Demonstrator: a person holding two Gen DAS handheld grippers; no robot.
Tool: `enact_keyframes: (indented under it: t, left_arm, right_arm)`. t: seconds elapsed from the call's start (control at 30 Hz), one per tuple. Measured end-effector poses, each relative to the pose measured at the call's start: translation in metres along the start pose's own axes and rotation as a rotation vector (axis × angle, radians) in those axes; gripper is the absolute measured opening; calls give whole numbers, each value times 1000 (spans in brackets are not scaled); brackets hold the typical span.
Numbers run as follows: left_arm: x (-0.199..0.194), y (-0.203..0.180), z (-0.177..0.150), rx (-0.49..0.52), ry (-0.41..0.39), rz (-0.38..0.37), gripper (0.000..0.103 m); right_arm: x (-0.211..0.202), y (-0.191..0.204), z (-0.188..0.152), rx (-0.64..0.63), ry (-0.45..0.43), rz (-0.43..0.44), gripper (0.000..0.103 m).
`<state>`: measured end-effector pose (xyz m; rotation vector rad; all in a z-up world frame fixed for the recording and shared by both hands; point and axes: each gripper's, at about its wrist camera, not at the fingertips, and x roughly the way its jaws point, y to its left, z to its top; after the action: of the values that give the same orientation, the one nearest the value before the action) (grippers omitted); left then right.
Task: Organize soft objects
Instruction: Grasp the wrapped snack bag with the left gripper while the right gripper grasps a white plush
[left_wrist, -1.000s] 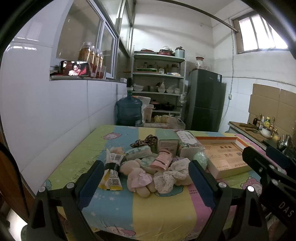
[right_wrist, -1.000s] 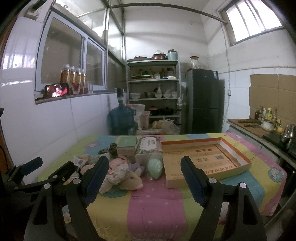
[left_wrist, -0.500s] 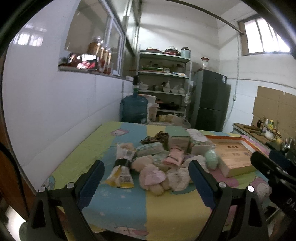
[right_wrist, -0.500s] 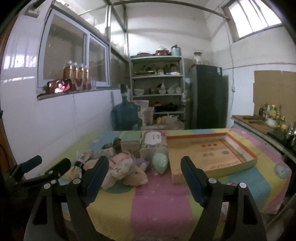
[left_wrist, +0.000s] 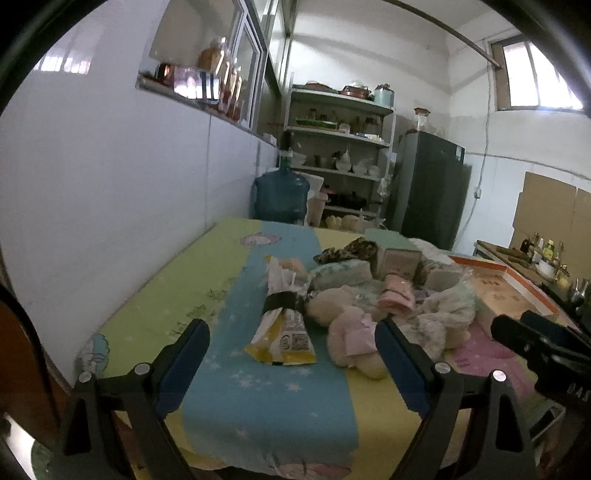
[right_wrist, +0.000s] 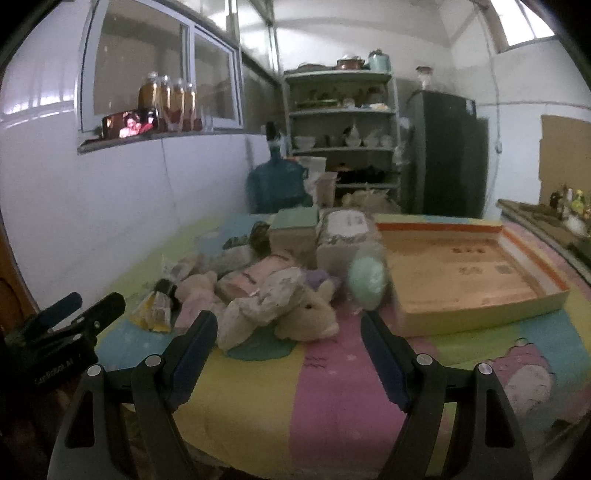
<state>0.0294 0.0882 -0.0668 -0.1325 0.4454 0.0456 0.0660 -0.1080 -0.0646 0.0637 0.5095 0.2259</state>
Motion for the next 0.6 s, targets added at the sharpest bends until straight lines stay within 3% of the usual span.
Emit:
enact_keyframes:
  t: [0.47, 0.6]
  left_arm:
    - [85, 18, 8, -3, 121, -2, 88]
    - [101, 15, 3, 26, 164, 36, 87]
  right_arm:
    - [60, -4, 7, 26, 47, 29, 81]
    - [69, -7, 7, 41, 79, 47, 81]
